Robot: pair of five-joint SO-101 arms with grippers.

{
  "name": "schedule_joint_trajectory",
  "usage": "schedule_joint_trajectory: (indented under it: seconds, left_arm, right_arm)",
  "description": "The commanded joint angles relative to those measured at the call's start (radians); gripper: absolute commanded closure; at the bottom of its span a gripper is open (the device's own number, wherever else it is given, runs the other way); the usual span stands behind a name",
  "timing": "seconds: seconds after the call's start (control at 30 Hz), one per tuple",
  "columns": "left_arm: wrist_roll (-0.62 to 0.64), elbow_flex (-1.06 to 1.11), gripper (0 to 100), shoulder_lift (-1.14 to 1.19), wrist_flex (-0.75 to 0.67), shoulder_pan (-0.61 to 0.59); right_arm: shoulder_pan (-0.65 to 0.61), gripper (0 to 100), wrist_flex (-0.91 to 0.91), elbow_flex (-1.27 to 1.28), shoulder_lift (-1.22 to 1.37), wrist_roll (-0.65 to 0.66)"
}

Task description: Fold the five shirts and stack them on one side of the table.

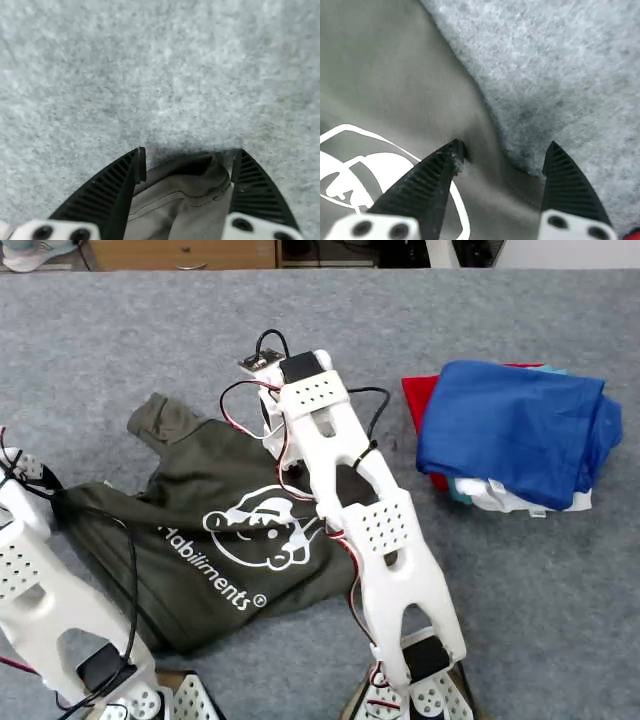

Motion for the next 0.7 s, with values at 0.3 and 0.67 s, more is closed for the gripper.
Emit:
schedule_joint_trajectory:
  seconds: [0.3, 0.67]
  left_arm:
    - [-0.101, -0.049, 74, -0.008, 0.061, 0.121]
    - [-0.166, -0.094, 78, 0.039, 0.028, 0.048]
  right_arm:
    - [0.016, 73.4, 0.021, -0.042, -0.004, 0.0]
    - [0.018, 73.4, 0.021, -0.042, -0.004, 0.0]
